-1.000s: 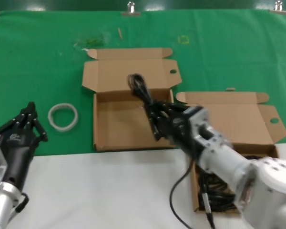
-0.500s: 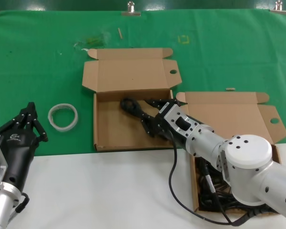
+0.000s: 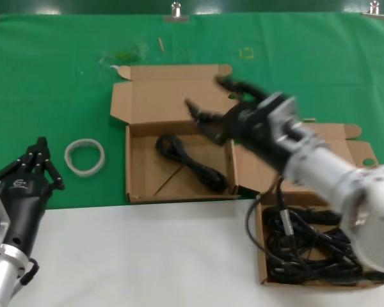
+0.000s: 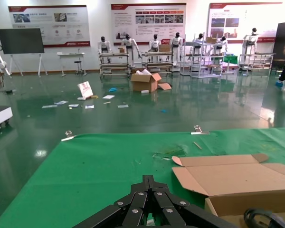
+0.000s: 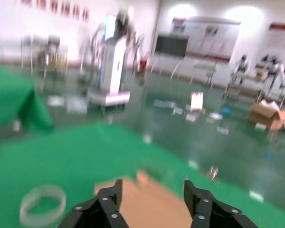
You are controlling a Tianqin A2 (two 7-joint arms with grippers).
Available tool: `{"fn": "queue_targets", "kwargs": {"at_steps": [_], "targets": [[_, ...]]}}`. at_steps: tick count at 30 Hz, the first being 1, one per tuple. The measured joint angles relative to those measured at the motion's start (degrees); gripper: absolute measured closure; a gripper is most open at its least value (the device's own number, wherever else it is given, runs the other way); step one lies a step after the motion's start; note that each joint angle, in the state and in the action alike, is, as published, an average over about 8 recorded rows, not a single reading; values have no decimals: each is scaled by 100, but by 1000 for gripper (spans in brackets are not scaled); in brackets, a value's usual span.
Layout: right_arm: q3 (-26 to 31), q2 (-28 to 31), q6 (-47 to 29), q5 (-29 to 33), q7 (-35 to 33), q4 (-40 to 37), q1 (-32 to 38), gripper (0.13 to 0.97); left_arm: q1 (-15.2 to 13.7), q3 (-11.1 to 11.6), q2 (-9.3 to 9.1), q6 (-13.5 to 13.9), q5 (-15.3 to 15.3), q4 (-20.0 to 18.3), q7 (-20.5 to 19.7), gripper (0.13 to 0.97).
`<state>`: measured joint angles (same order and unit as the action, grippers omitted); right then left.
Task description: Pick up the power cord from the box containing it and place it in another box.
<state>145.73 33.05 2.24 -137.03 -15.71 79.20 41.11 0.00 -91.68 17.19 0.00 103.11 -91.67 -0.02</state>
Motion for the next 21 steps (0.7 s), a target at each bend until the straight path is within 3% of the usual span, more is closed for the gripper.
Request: {"fn": "queue_targets", "kwargs": {"at_steps": [3,8,15,21], "targets": [[-596,316,-192,-288,-46,600,-339,695,0,0,0,0,0,0,0,957],[-1032,527,-322,-580,-174,1007,-618,578,0,0,0,0,0,0,0,954],[-1289,417,-320,-371,-82,1034,-821,437,0,0,0,0,0,0,0,945],[-1609,261,-312,-78,48,1051,-1077,317,0,0,0,0,0,0,0,890]]}}
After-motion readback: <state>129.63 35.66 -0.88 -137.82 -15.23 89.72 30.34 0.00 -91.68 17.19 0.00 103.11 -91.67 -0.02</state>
